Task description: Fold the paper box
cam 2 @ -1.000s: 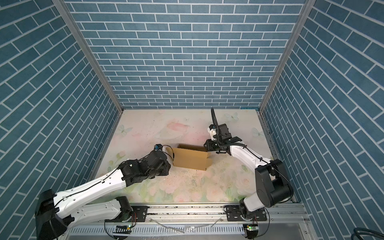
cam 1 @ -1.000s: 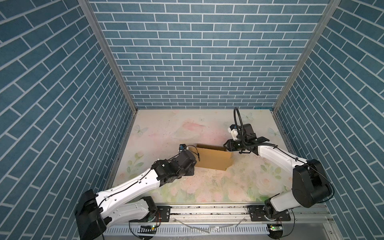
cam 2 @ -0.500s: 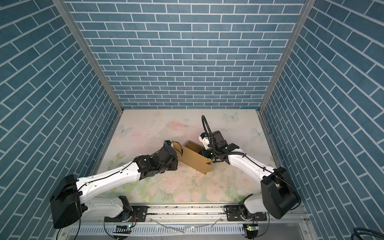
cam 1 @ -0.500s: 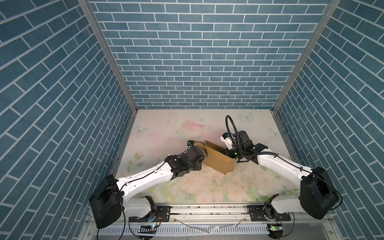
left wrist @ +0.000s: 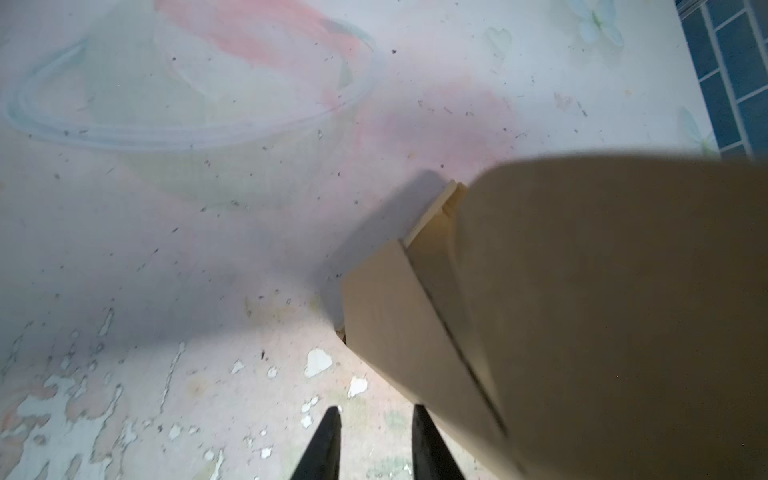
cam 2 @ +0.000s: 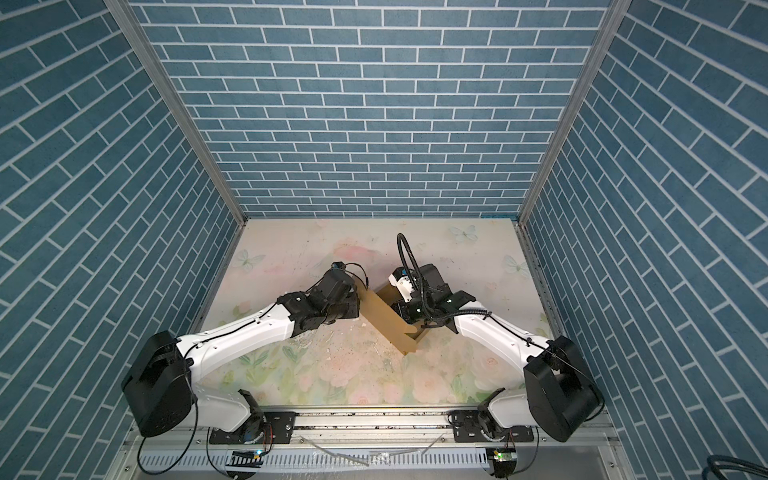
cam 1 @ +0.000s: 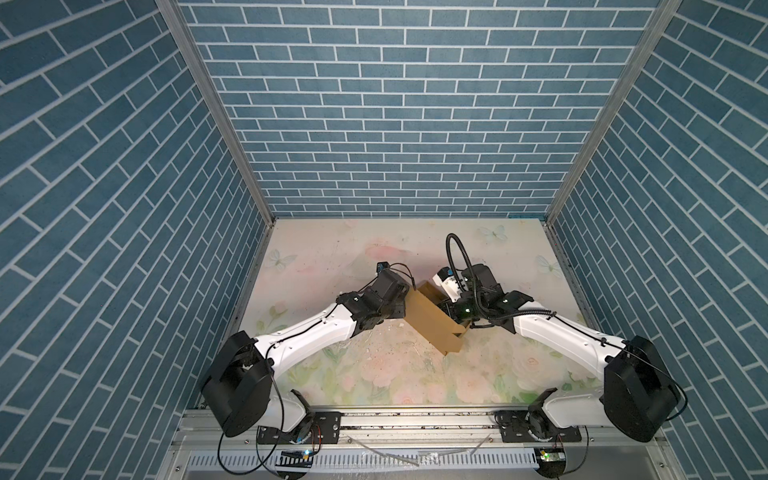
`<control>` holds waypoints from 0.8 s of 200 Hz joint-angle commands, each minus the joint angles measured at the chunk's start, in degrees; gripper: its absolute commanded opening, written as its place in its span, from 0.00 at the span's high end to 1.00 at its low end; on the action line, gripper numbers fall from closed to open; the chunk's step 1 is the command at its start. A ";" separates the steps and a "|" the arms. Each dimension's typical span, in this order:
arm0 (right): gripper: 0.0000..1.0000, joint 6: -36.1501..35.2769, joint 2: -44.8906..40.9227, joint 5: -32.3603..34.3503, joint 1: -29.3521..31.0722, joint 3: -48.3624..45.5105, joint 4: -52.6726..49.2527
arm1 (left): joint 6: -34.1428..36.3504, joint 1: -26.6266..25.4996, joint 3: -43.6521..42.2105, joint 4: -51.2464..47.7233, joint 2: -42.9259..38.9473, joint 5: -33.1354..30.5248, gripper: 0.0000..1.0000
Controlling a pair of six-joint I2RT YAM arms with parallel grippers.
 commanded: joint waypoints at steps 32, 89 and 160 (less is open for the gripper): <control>0.75 2.99 3.09 -2.95 1.65 -1.40 7.91 | 3.13 1.27 6.33 3.02 5.44 3.20 0.69; 0.76 5.33 5.84 -3.10 2.71 -1.83 15.04 | 4.63 3.39 12.46 5.17 11.82 6.99 0.70; 0.75 11.12 7.73 3.25 3.75 -7.11 30.79 | 6.60 5.80 22.10 4.05 19.18 13.42 0.69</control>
